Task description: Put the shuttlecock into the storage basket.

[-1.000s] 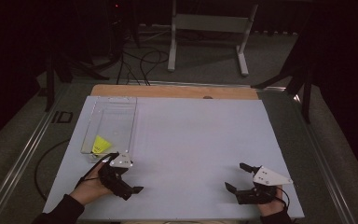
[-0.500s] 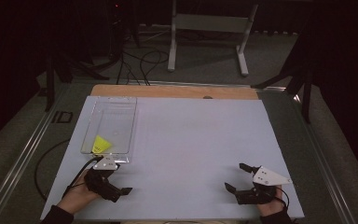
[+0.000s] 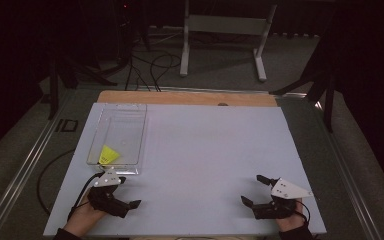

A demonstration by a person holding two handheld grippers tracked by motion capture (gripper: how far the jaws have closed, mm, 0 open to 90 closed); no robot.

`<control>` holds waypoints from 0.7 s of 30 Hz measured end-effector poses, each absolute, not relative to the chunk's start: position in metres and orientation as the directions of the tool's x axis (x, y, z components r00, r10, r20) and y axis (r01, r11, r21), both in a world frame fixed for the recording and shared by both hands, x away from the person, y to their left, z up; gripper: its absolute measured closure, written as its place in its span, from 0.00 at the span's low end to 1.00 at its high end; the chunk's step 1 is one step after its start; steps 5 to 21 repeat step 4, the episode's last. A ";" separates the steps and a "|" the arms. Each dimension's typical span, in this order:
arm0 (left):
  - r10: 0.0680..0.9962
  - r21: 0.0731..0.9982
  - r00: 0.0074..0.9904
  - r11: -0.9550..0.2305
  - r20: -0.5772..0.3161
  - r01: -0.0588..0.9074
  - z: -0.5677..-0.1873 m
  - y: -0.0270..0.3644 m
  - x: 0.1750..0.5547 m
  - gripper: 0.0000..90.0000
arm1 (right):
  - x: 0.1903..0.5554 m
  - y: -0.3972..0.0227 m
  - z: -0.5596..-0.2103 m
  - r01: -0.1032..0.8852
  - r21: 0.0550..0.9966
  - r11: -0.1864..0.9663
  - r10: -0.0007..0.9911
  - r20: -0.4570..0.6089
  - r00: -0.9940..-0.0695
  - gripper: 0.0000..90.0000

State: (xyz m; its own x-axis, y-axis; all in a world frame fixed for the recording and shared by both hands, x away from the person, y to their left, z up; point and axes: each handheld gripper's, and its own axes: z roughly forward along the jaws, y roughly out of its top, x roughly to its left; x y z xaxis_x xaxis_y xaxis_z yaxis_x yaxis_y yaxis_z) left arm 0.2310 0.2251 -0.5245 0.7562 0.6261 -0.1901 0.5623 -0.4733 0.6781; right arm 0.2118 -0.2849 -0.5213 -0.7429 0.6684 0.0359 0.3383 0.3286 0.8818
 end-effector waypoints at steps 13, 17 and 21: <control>0.624 0.673 0.758 -0.478 -0.192 0.564 -0.528 0.227 0.231 0.00 | 0.212 -0.285 -0.521 0.339 0.882 0.328 0.666 0.038 -0.745 0.10; 0.624 0.673 0.758 -0.478 -0.192 0.564 -0.528 0.227 0.231 0.00 | 0.212 -0.285 -0.521 0.339 0.882 0.328 0.666 0.038 -0.745 0.10; 0.624 0.673 0.758 -0.478 -0.192 0.564 -0.528 0.227 0.231 0.00 | 0.212 -0.285 -0.521 0.339 0.882 0.328 0.666 0.038 -0.745 0.10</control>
